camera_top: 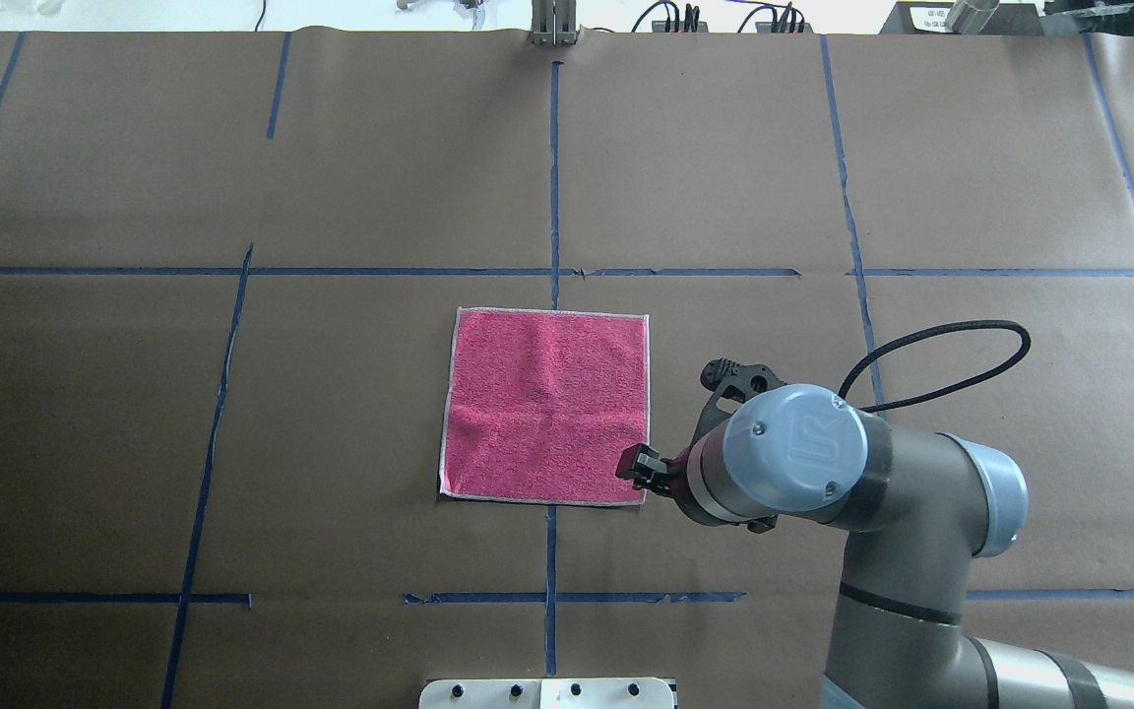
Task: Fold towel twice with both arms
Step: 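Move the right gripper to the near corner of the pink towel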
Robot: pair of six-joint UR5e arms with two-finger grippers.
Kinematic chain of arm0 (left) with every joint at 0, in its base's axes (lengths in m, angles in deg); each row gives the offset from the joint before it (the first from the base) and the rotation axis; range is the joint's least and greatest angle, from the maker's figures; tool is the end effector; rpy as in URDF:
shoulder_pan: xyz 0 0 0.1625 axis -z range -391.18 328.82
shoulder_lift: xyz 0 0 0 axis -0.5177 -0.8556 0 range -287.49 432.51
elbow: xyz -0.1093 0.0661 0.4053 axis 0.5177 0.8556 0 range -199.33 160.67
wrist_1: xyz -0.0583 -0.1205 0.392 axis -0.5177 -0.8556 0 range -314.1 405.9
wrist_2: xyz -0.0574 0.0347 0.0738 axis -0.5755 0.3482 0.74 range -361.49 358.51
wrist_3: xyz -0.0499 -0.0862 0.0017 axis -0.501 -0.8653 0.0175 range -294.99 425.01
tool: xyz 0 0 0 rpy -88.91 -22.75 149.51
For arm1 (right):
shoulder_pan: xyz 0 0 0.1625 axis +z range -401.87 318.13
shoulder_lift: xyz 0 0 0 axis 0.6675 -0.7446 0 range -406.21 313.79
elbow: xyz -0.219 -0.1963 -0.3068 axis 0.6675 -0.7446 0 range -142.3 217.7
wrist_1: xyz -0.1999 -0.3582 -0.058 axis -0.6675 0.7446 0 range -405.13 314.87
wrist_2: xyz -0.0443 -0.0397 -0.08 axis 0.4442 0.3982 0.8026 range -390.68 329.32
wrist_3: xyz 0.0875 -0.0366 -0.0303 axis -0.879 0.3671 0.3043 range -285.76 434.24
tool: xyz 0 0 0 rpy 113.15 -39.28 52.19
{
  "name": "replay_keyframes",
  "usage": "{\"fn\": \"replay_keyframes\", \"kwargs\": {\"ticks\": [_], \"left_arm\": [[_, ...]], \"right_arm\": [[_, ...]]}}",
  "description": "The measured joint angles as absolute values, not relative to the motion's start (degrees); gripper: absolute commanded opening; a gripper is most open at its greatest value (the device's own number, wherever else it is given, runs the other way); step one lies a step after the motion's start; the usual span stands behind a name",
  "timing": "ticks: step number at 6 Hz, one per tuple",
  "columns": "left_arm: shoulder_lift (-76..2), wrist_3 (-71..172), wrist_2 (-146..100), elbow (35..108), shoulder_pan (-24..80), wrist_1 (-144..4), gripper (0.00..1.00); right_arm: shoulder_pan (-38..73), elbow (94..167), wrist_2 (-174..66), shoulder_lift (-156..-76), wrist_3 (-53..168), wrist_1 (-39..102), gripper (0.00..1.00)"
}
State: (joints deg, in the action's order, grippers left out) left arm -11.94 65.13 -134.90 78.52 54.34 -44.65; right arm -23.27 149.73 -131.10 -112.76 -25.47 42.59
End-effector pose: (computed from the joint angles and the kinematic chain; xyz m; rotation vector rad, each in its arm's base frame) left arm -0.0292 -0.4576 0.6371 0.0183 0.7590 0.0951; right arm -0.5165 -0.2954 0.2648 -0.1070 -0.8474 0.3883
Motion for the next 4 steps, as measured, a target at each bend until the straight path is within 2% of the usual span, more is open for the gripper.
{"fn": "replay_keyframes", "kwargs": {"ticks": [1,4], "left_arm": [[-11.95,65.17,-134.91,78.50,54.34,-44.61,1.00],[-11.95,65.19,-134.91,78.50,54.34,-44.63,1.00]], "right_arm": [[-23.92,147.55,-130.16,-110.59,-27.99,43.38,0.97],[-24.17,140.49,-129.59,-106.30,-32.51,43.10,0.84]]}}
